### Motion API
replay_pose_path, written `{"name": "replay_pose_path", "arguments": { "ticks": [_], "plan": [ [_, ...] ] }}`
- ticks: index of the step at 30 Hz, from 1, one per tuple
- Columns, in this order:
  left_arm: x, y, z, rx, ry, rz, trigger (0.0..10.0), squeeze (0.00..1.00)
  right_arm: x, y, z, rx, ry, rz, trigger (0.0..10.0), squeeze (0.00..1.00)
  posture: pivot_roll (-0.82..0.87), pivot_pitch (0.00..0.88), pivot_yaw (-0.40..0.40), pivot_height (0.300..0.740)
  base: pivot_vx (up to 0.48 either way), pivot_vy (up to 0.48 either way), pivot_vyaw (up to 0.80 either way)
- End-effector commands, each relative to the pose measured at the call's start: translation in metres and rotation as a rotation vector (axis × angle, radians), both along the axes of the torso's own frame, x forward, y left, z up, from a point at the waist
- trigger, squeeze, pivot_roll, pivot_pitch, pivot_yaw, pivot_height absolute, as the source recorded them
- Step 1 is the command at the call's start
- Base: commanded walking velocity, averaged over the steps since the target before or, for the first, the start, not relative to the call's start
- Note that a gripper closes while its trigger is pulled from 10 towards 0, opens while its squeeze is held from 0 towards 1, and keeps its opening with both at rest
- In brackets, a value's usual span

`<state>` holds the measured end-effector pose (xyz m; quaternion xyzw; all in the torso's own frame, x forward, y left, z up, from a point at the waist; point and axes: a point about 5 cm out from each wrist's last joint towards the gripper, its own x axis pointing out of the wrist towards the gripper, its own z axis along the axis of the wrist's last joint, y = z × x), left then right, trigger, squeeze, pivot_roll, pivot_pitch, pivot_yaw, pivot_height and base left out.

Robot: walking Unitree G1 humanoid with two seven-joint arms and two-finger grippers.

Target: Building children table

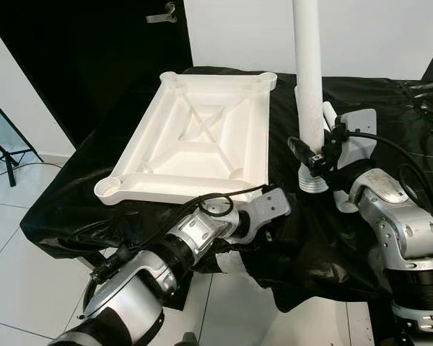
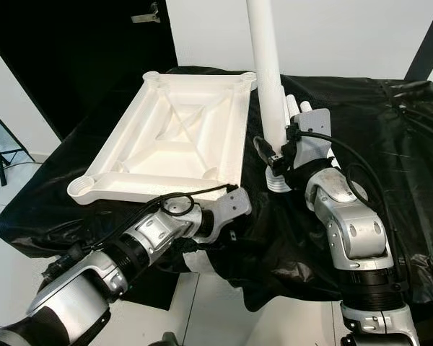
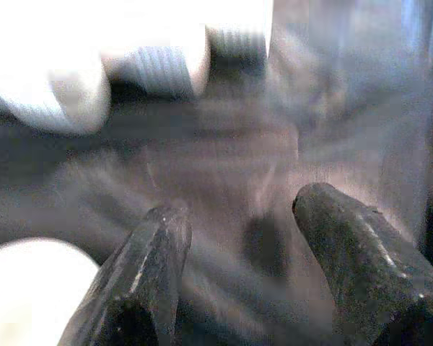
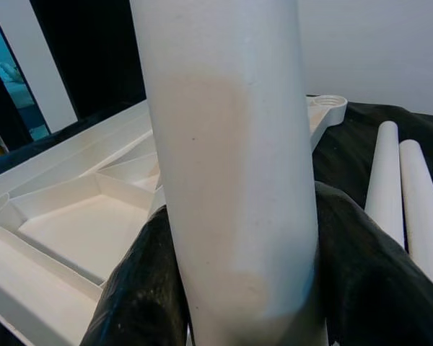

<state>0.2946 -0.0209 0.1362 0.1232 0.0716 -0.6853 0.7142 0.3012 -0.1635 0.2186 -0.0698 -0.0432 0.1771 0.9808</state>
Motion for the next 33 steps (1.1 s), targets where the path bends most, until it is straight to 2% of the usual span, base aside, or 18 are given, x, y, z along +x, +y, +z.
{"name": "replay_pose_path", "arguments": {
  "ticks": [1, 5, 6, 8, 9, 10, 12, 13, 22, 23, 27, 33],
  "plan": [
    [-0.003, 0.002, 0.016, -0.096, 0.0, -0.071, 10.0, 0.0, -0.002, 0.004, 0.005, 0.0, -0.016, 0.023, 10.0, 0.0, 0.08, 0.0, 0.052, 0.74, 0.0, 0.0, 0.0],
    [0.003, 0.003, 0.016, -0.072, -0.007, -0.007, 10.0, 0.0, -0.002, 0.004, 0.005, 0.0, -0.016, 0.022, 10.0, 0.0, 0.08, 0.0, 0.052, 0.74, 0.0, 0.0, 0.0],
    [0.01, 0.005, 0.012, -0.034, -0.017, 0.051, 10.0, 0.0, -0.002, 0.004, 0.005, 0.0, -0.015, 0.021, 10.0, 0.0, 0.08, 0.0, 0.052, 0.74, 0.0, 0.0, 0.0],
    [0.014, 0.006, 0.01, -0.008, -0.025, 0.09, 10.0, 0.0, -0.002, 0.004, 0.005, 0.0, -0.015, 0.02, 10.0, 0.0, 0.08, 0.0, 0.052, 0.74, 0.0, 0.0, 0.0],
    [0.02, 0.009, 0.001, 0.073, -0.042, 0.149, 10.0, 0.0, -0.002, 0.004, 0.005, 0.001, -0.015, 0.02, 10.0, 0.0, 0.08, 0.0, 0.05, 0.74, 0.0, 0.0, 0.0],
    [0.02, 0.009, 0.001, 0.073, -0.042, 0.149, 10.0, 0.0, -0.002, 0.004, 0.005, 0.001, -0.015, 0.02, 10.0, 0.0, 0.08, 0.0, 0.05, 0.74, 0.0, 0.0, 0.0],
    [0.029, 0.017, -0.016, 0.227, -0.065, 0.252, 10.0, 0.0, -0.002, 0.004, 0.005, 0.003, -0.017, 0.02, 10.0, 0.0, 0.08, 0.0, 0.05, 0.74, 0.0, 0.0, 0.0],
    [0.032, 0.02, -0.02, 0.264, -0.068, 0.296, 10.0, 0.0, -0.002, 0.004, 0.006, 0.004, -0.018, 0.021, 10.0, 0.0, 0.08, 0.0, 0.05, 0.74, 0.0, 0.0, 0.0],
    [0.045, 0.026, -0.012, 0.254, -0.082, 0.419, 10.0, 0.0, -0.002, 0.005, 0.007, 0.007, -0.022, 0.019, 10.0, 0.0, 0.08, 0.0, 0.051, 0.74, 0.0, 0.0, 0.0],
    [0.047, 0.026, -0.009, 0.231, -0.075, 0.429, 10.0, 0.0, -0.002, 0.005, 0.007, 0.008, -0.022, 0.019, 10.0, 0.0, 0.08, 0.0, 0.052, 0.74, 0.0, 0.0, 0.0],
    [0.049, 0.024, 0.001, 0.166, -0.066, 0.431, 10.0, 0.0, -0.003, 0.004, 0.007, 0.008, -0.021, 0.016, 10.0, 0.0, 0.08, 0.0, 0.053, 0.74, 0.0, 0.0, 0.0],
    [0.049, 0.026, 0.003, 0.184, -0.078, 0.411, 10.0, 0.0, -0.003, 0.004, 0.006, 0.008, -0.02, 0.014, 10.0, 0.0, 0.08, 0.0, 0.052, 0.74, 0.0, 0.0, 0.0]
  ]
}}
